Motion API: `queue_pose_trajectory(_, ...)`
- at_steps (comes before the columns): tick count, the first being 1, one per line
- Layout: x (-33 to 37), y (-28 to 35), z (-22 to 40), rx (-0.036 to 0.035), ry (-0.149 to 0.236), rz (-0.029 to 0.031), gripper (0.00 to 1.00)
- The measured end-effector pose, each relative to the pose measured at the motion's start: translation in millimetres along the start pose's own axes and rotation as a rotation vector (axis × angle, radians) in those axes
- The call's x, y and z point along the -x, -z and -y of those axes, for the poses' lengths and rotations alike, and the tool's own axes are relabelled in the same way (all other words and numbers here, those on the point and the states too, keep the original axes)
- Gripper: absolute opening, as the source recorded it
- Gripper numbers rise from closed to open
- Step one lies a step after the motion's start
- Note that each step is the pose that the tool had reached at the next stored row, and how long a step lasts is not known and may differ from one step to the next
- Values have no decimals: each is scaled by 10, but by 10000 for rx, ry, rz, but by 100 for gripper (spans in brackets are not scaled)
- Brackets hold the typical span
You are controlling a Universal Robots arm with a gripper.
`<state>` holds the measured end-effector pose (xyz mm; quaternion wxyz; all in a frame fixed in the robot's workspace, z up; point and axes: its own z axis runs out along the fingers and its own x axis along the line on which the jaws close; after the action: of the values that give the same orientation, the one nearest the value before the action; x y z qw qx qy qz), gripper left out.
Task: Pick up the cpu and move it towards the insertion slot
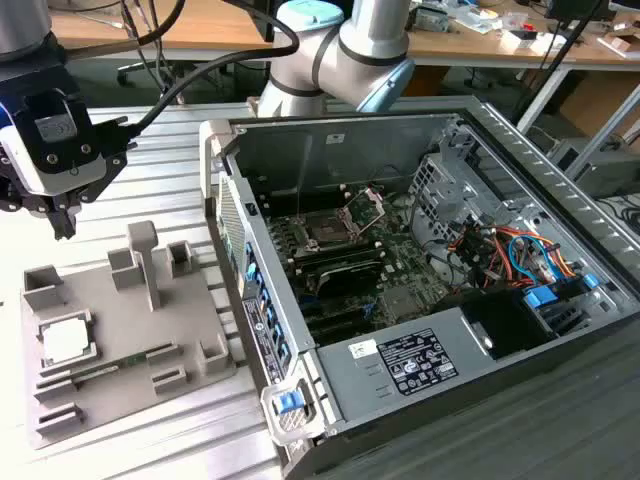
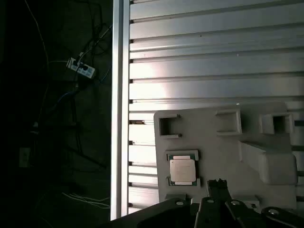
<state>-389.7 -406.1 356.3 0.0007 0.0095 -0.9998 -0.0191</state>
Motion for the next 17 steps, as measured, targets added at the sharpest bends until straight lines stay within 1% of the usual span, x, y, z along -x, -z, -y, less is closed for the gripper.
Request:
queue_pose_trajectory(5, -21, -9, 0, 0, 0, 0, 11)
queue_pose_trajectory(17, -38, -34, 1, -1, 1, 0, 11)
